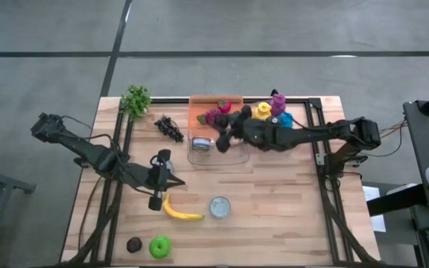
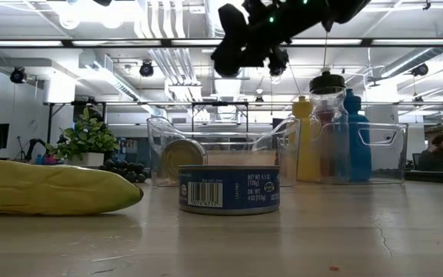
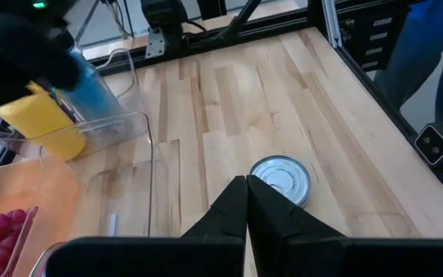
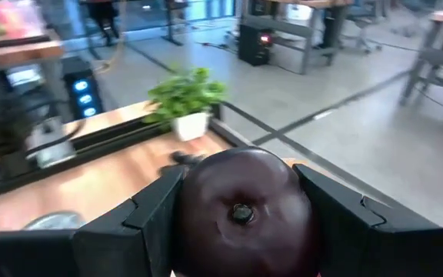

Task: Pick & Place Food Item
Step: Put the right plum into the orange bin

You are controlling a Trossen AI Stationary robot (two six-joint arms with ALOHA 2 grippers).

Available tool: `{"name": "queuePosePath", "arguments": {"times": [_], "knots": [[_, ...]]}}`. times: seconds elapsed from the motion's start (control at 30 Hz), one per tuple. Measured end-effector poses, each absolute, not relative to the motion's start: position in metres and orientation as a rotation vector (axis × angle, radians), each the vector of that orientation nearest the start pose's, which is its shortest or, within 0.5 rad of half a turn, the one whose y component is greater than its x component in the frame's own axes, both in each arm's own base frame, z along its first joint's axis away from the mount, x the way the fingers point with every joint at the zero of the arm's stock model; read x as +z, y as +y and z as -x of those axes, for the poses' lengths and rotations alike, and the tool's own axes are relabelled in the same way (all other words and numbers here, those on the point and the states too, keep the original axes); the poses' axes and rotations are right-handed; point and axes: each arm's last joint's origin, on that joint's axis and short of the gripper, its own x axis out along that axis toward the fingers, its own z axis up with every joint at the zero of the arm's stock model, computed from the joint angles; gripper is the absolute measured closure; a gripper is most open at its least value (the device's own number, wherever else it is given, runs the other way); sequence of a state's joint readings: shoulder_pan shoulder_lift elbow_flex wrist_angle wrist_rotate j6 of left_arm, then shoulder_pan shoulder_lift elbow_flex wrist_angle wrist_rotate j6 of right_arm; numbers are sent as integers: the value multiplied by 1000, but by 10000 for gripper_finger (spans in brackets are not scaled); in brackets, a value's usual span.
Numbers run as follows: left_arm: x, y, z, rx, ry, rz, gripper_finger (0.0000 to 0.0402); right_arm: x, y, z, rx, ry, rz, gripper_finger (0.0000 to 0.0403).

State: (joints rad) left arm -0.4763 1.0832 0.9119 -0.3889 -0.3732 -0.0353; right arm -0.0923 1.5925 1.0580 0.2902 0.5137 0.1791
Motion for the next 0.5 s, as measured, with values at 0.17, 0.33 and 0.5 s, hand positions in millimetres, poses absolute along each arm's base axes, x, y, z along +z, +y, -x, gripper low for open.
{"name": "queuePosePath", "arguments": {"times": [0.17, 0.33, 0.5], "knots": [[304, -95, -208, -91, 513, -197, 393, 275, -79, -350, -665, 169, -186, 187], [304, -95, -208, -92, 513, -197, 393, 287, -101, -348, -708, 186, -195, 187], [304, -95, -208, -92, 513, -198, 393, 304, -124, -342, -779, 286, -194, 187]]}}
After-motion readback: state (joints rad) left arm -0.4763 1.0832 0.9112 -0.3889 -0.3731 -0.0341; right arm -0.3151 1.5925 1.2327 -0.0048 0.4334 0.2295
